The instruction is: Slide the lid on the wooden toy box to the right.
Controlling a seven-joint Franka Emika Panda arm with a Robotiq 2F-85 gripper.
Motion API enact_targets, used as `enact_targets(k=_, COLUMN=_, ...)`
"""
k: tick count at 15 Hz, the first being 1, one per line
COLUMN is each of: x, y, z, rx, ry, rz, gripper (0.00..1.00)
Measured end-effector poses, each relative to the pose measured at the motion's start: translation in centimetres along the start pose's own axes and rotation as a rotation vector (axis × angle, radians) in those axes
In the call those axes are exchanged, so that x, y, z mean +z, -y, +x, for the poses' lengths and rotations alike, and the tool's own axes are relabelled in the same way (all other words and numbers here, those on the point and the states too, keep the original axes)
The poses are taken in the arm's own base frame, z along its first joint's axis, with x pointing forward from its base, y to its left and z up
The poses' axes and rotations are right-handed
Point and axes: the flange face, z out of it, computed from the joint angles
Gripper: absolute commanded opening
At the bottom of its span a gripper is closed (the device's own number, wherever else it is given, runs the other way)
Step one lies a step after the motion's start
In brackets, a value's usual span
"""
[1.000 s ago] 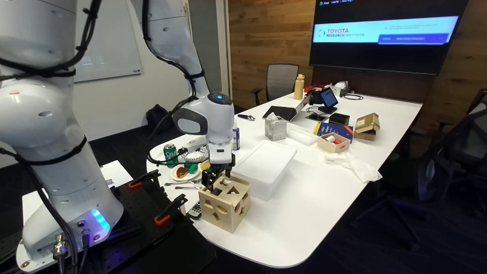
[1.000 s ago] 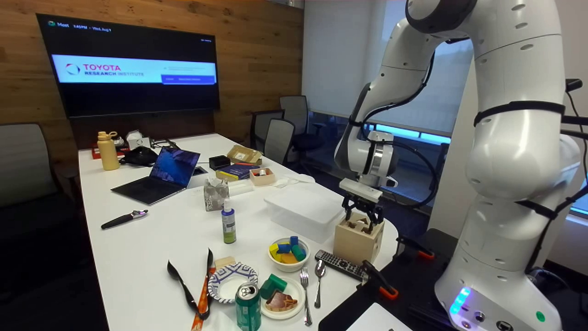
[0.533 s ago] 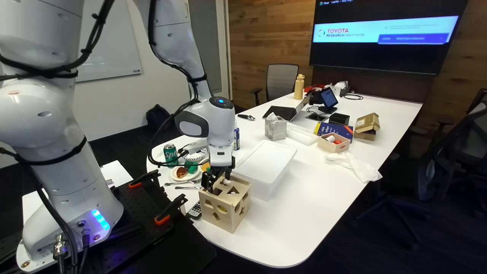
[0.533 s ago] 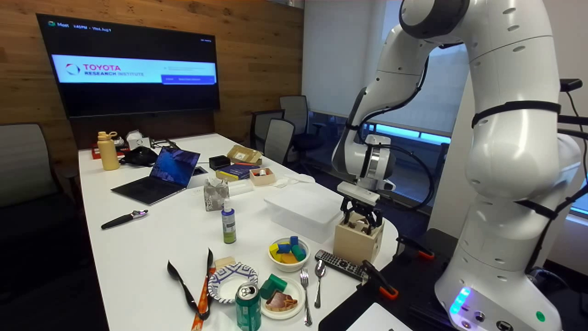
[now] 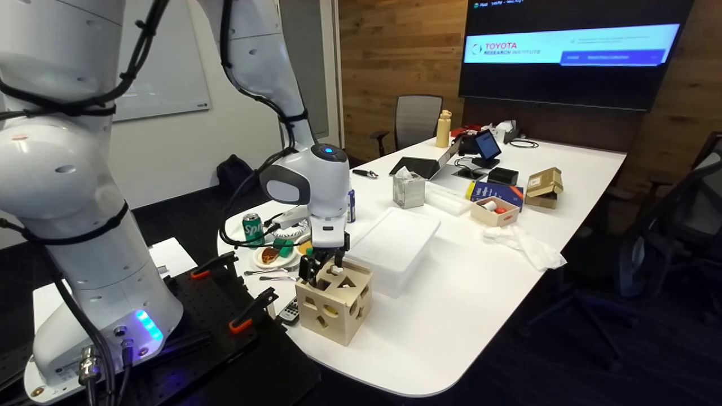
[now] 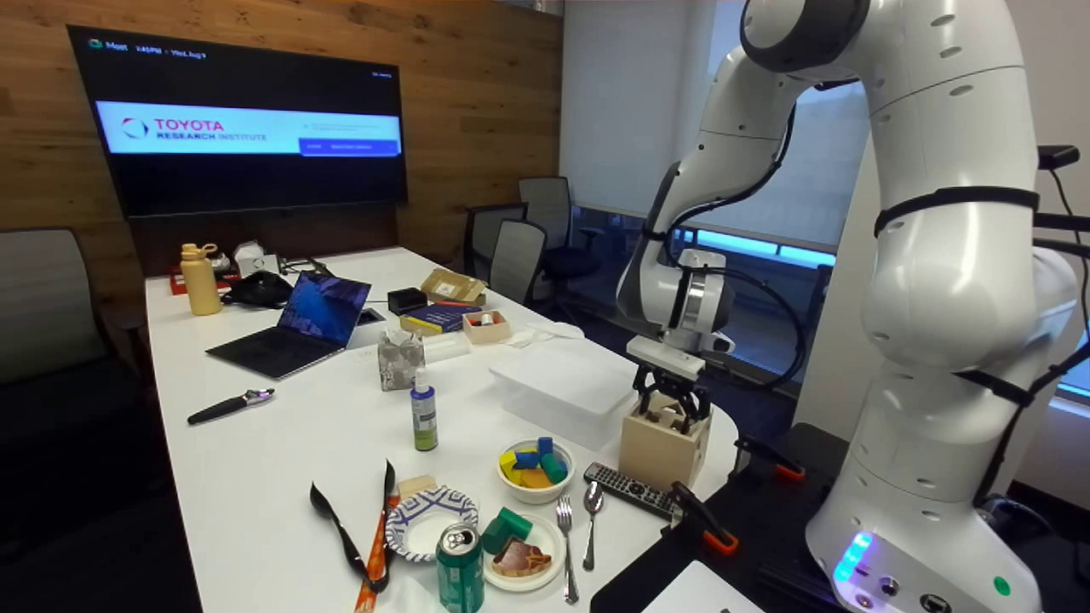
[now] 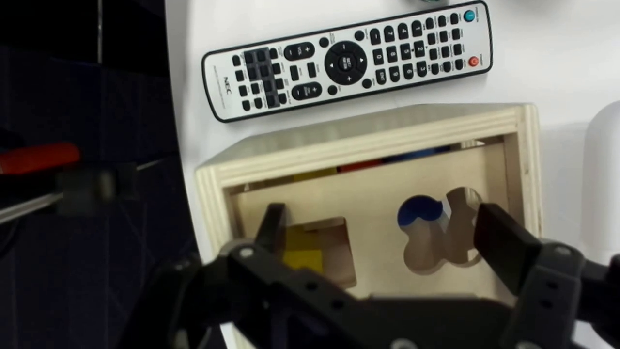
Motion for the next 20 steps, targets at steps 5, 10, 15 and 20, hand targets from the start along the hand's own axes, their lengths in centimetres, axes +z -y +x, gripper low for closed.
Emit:
enact_targets(k=5, x=-0.1, y=-0.3, z=0.8, rx=0.015, ry=-0.008, rz=-0.001, gripper=1.0)
enact_targets(k=10, x=-0.3, y=-0.3, z=2.2, rx=0.013, ry=-0.029, rz=-0.004, gripper=1.0)
enact_targets(k=15, x=-0.6, y=0.4, z=4.0, rx=0.01, ry=-0.068, rz=-0.009, gripper=1.0)
enact_targets(k=20, x=-0.8, y=1.2, z=5.0, rx=0.019, ry=-0.101, rz=-0.019, gripper=1.0)
